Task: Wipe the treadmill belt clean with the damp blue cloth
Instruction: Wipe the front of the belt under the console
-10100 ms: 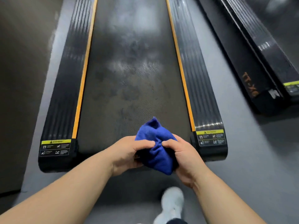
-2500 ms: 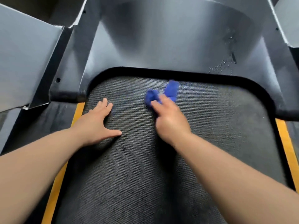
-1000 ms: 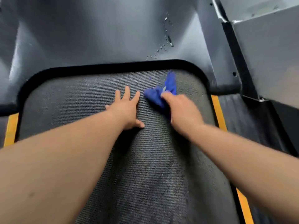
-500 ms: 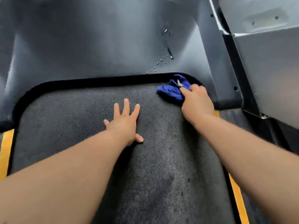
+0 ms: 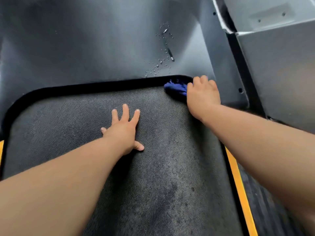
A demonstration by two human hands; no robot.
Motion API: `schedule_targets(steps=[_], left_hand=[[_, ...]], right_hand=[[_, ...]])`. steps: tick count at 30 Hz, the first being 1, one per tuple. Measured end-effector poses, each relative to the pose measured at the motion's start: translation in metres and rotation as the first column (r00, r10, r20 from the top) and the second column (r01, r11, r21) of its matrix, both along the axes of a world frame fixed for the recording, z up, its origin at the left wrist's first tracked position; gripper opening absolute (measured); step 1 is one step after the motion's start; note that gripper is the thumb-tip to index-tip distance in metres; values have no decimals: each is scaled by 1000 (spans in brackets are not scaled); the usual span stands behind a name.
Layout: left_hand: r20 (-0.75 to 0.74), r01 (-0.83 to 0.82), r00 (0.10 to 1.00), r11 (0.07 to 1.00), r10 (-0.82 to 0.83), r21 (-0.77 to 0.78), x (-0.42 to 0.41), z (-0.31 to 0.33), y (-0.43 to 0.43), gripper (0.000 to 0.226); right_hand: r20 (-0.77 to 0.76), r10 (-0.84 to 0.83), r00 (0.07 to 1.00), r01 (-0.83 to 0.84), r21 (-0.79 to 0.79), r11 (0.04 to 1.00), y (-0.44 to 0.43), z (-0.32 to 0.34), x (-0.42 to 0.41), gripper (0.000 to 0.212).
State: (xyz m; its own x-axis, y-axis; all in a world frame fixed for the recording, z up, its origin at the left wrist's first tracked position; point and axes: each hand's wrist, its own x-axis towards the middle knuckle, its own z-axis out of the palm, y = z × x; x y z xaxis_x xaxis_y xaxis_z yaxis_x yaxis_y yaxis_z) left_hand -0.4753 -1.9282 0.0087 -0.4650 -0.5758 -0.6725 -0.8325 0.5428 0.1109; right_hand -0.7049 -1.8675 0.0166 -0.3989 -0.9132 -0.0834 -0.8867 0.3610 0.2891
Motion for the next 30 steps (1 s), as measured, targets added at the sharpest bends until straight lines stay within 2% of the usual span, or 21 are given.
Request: schedule_targets(steps=[2,5,9,12,14,16,18,21,23,27,30], left_hand=[[-7,4,1000,1000,-4,-12,0,0,-1,127],[-17,9,1000,1000,-10,-16,-1,0,-2,127],[-21,-17,1000,1000,17,-13,-1,0,-2,128],[-45,-19,999,999,17,-41,1,-3,-2,130],[-66,-18,998,998,14,-62,3,-6,-2,132],[-73,-14,997,998,10,-65,3,-7,-4,133],[-96,-21,995,997,14,-71,4,-8,-3,132],[-104,-58,994,984,40,-168,13,-6,6,123],[-115,-106,990,978,86,-181,21,-6,9,114],[-128,-97,988,990,83,-104,26,-7,1,112],[-103,-60,993,993,49,-102,29,-5,-5,112]], right_hand=[[-34,-3,999,6,105,994,16,3,-1,34],[-1,-78,997,77,211,975,46,9,13,35],[245,-179,953,113,261,959,94,18,41,31],[418,-235,877,195,135,971,113,20,43,31],[412,-155,898,190,-44,981,109,11,31,39],[355,-68,932,127,-145,981,95,-1,19,41],[329,-65,942,115,-134,984,80,-9,15,43],[298,-184,937,230,-126,965,83,-18,23,40],[307,-201,930,251,-134,959,97,-22,47,34],[445,35,895,93,-263,960,121,-24,89,42],[355,169,919,-41,-342,939,120,-28,53,38]])
